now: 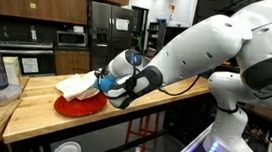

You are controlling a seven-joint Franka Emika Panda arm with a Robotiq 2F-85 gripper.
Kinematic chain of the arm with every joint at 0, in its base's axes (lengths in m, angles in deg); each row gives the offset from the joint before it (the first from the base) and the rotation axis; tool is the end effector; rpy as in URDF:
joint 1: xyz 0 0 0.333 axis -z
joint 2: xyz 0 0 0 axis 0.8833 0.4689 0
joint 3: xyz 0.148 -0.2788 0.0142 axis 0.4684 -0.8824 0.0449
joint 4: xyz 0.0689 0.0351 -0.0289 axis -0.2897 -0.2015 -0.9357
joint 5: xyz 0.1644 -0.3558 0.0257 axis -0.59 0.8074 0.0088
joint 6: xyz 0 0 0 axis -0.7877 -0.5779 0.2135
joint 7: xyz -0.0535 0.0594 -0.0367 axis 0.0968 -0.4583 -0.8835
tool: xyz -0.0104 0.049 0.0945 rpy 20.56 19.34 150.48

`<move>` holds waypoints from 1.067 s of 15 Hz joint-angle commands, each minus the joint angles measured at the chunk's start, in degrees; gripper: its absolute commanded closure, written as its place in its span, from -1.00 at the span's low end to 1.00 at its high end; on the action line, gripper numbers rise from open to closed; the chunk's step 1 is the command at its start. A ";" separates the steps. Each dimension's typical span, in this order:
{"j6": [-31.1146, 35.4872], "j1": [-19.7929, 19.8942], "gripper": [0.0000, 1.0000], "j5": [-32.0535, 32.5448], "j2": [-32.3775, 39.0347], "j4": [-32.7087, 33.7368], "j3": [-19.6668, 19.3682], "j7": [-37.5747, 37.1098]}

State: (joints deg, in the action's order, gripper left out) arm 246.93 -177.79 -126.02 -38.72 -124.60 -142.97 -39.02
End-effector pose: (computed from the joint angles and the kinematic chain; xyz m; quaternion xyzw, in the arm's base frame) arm 0.4263 0.3474 0.3242 -0.8374 0.2917 -0.4407 0.1396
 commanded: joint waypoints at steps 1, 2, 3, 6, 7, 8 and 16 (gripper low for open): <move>2.69 3.52 0.98 0.10 3.71 2.02 0.54 -0.58; 3.47 5.01 0.98 0.05 4.71 2.81 1.20 -0.43; 4.19 6.39 0.98 -0.07 5.93 3.48 1.69 -0.30; 1.91 7.65 0.43 -0.19 8.39 4.56 1.38 -1.05; 1.07 7.58 0.39 0.02 7.59 4.45 1.43 -0.56; 0.61 7.27 0.31 0.12 6.88 4.23 1.43 -0.16; -0.25 0.57 -0.76 0.09 -1.24 0.75 -0.04 1.34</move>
State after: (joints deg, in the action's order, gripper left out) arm 247.54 -173.63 -126.08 -34.15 -121.21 -141.28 -39.04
